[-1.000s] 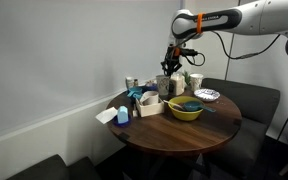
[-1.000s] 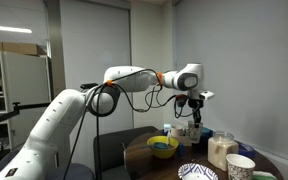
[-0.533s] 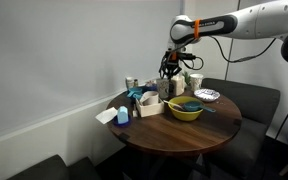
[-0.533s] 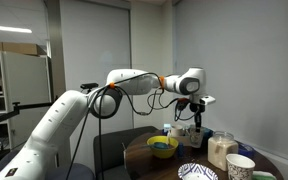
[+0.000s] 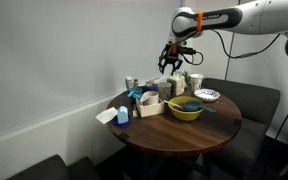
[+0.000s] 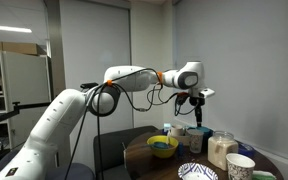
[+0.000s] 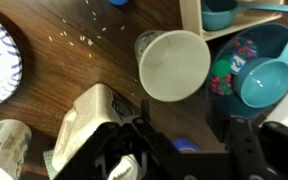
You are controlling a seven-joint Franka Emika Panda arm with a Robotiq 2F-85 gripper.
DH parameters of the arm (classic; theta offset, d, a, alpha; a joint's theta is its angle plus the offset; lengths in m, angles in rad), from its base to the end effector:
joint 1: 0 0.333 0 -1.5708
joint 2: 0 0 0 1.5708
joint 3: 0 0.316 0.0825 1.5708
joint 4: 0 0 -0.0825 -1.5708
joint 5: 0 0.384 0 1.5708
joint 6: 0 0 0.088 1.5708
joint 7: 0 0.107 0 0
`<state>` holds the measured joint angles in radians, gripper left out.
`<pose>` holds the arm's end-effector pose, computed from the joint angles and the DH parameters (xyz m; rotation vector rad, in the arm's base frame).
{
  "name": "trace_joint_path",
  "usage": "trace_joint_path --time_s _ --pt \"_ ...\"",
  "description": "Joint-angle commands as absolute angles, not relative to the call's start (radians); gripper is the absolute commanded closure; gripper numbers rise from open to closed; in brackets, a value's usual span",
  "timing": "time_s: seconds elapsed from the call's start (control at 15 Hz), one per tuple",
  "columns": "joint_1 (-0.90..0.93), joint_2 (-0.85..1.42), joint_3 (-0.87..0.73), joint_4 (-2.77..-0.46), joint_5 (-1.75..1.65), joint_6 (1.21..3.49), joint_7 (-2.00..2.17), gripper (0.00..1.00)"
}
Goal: Move the cup from the jar to the table
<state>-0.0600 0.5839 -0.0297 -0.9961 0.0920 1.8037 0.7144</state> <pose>0.7356 -0.0513 0.5457 -2.7467 1.1751 -0.2844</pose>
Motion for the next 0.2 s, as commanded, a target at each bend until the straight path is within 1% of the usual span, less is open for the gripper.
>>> trace_joint_path --time_s 0.0,0.07,0.13 --pt "-0.091 0.435 -0.002 -1.064 0.117 1.853 0.554 0.09" --pt "-0.07 0.525 -0.024 -0.996 0.094 1.833 0.636 0.02" --pt "-0.073 0.5 -0.023 -0.998 0.094 1.827 0.623 0.2"
